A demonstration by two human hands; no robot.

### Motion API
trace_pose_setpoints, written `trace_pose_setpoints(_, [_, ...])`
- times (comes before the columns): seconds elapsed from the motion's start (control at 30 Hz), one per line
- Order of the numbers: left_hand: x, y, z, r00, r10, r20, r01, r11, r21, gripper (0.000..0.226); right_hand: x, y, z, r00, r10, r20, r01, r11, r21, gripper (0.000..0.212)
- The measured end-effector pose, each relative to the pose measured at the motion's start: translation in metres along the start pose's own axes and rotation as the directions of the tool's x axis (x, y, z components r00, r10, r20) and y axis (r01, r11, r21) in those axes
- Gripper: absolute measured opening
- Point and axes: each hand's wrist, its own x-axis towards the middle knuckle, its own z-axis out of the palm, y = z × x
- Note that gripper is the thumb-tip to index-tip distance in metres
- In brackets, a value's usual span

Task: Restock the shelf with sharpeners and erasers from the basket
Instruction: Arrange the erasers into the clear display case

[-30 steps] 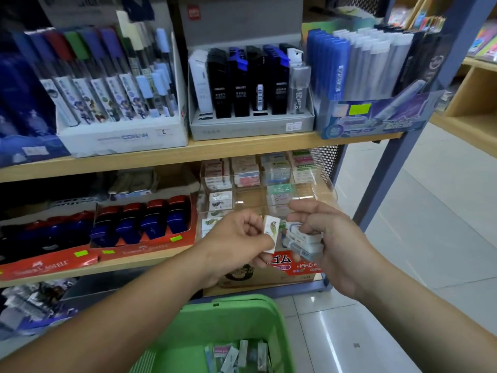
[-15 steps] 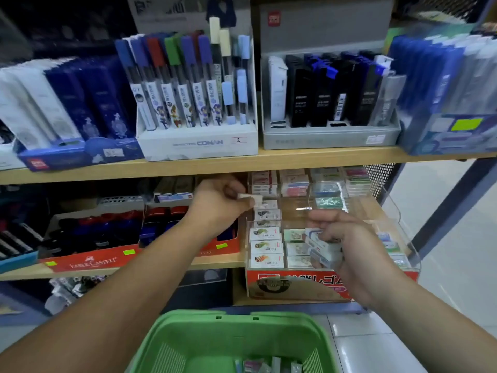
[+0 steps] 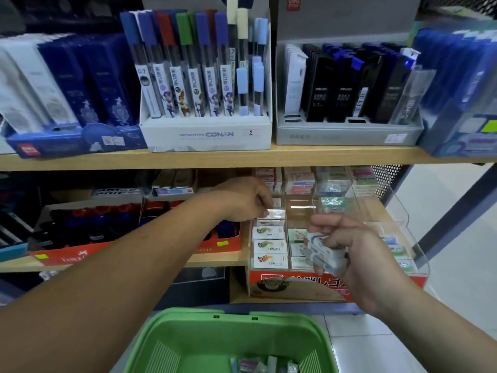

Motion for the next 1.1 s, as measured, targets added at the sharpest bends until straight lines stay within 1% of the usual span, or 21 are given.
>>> trace_pose_setpoints(0.1, [0.004, 0.002, 0.003, 0.994, 0.002, 0.113, -0.020, 0.987, 0.161, 0.029, 0.001, 0.001, 0.001, 1.000, 0.003, 0.008, -0.003, 1.000, 0.005, 0.043])
trace_pose_setpoints(0.17, [0.003, 0.003, 0.003, 0.992, -0.014, 0.122, -0.007, 0.985, 0.173, 0.034, 0.000, 0.001, 0.002, 1.000, 0.008, 0.029, -0.008, 1.000, 0.006, 0.045])
trace_pose_setpoints(0.2, [0.000, 0.004, 0.002, 0.996, -0.014, 0.091, -0.002, 0.986, 0.168, 0.035, -0.001, 0.000, 0.003, 0.999, 0.012, 0.046, -0.012, 1.000, 0.010, 0.047])
trace_pose_setpoints(0.23, [-0.006, 0.006, 0.001, 1.000, -0.003, 0.023, -0.001, 0.986, 0.164, 0.034, -0.002, 0.000, 0.003, 0.997, 0.014, 0.070, -0.015, 1.000, 0.015, 0.050])
trace_pose_setpoints(0.27, [-0.013, 0.009, 0.002, 0.996, 0.023, -0.082, -0.011, 0.989, 0.149, 0.032, -0.003, -0.001, 0.002, 0.995, 0.013, 0.098, -0.015, 1.000, 0.020, 0.052])
trace_pose_setpoints(0.3, [-0.021, 0.012, 0.004, 0.979, 0.052, -0.199, -0.035, 0.996, 0.086, 0.030, -0.003, -0.001, 0.001, 0.992, 0.010, 0.123, -0.013, 1.000, 0.023, 0.055])
trace_pose_setpoints(0.33, [-0.029, 0.015, 0.009, 0.958, 0.069, -0.279, -0.084, 0.996, -0.040, 0.027, -0.003, -0.002, 0.001, 0.990, 0.003, 0.141, -0.006, 1.000, 0.023, 0.057])
trace_pose_setpoints(0.37, [-0.037, 0.020, 0.015, 0.956, 0.075, -0.285, -0.141, 0.966, -0.217, 0.023, -0.004, -0.002, 0.002, 0.988, -0.008, 0.152, 0.004, 1.000, 0.022, 0.058])
trace_pose_setpoints(0.4, [-0.046, 0.024, 0.021, 0.973, 0.082, -0.216, -0.166, 0.900, -0.403, 0.019, -0.003, -0.001, 0.001, 0.987, -0.016, 0.159, 0.012, 1.000, 0.026, 0.060])
trace_pose_setpoints(0.43, [-0.053, 0.030, 0.026, 0.990, 0.088, -0.113, -0.136, 0.835, -0.534, 0.016, -0.002, 0.000, 0.001, 0.986, -0.022, 0.166, 0.017, 0.999, 0.033, 0.062])
trace_pose_setpoints(0.47, [-0.059, 0.033, 0.031, 0.995, 0.099, -0.031, -0.098, 0.801, -0.591, 0.017, -0.002, 0.002, 0.000, 0.985, -0.025, 0.171, 0.018, 0.999, 0.039, 0.062])
trace_pose_setpoints(0.5, [-0.061, 0.035, 0.035, 0.993, 0.116, 0.015, -0.083, 0.790, -0.607, 0.022, -0.001, 0.002, 0.000, 0.984, -0.027, 0.175, 0.020, 0.999, 0.038, 0.062])
trace_pose_setpoints(0.6, [-0.063, 0.035, 0.042, 0.990, 0.135, 0.034, -0.078, 0.744, -0.664, 0.039, -0.002, 0.003, -0.001, 0.982, -0.034, 0.186, 0.037, 0.999, -0.015, 0.069])
trace_pose_setpoints(0.67, [-0.064, 0.034, 0.042, 0.993, 0.118, 0.015, -0.071, 0.690, -0.721, 0.032, -0.004, 0.003, -0.001, 0.981, -0.026, 0.194, 0.030, 0.999, -0.017, 0.071])
trace_pose_setpoints(0.7, [-0.064, 0.034, 0.040, 0.996, 0.089, -0.015, -0.070, 0.659, -0.749, 0.025, -0.005, 0.002, 0.000, 0.981, -0.022, 0.195, 0.020, 1.000, 0.008, 0.067])
trace_pose_setpoints(0.77, [-0.063, 0.032, 0.036, 0.996, -0.015, -0.094, -0.067, 0.593, -0.802, 0.016, -0.006, -0.002, 0.000, 0.989, -0.021, 0.146, 0.012, 0.998, 0.062, 0.056])
trace_pose_setpoints(0.8, [-0.062, 0.030, 0.034, 0.989, -0.066, -0.129, -0.067, 0.580, -0.812, 0.015, -0.005, -0.005, -0.002, 0.996, -0.029, 0.089, 0.023, 0.998, 0.064, 0.052])
trace_pose_setpoints(0.87, [-0.059, 0.026, 0.032, 0.981, -0.114, -0.154, -0.050, 0.622, -0.781, 0.016, -0.003, -0.012, -0.009, 0.994, -0.070, -0.082, 0.072, 0.997, 0.012, 0.042])
trace_pose_setpoints(0.93, [-0.058, 0.025, 0.037, 0.985, -0.116, -0.131, -0.015, 0.693, -0.721, 0.022, -0.003, -0.019, -0.017, 0.969, -0.104, -0.222, 0.103, 0.995, -0.017, 0.036])
trace_pose_setpoints(1.0, [-0.056, 0.029, 0.044, 0.987, -0.108, -0.121, -0.001, 0.739, -0.674, 0.028, -0.003, -0.020, -0.024, 0.956, -0.115, -0.270, 0.110, 0.993, -0.033, 0.034])
trace_pose_setpoints(1.1, [-0.052, 0.039, 0.049, 0.987, -0.092, -0.132, -0.019, 0.750, -0.662, 0.028, -0.006, -0.021, -0.031, 0.940, -0.150, -0.307, 0.116, 0.985, -0.126, 0.029])
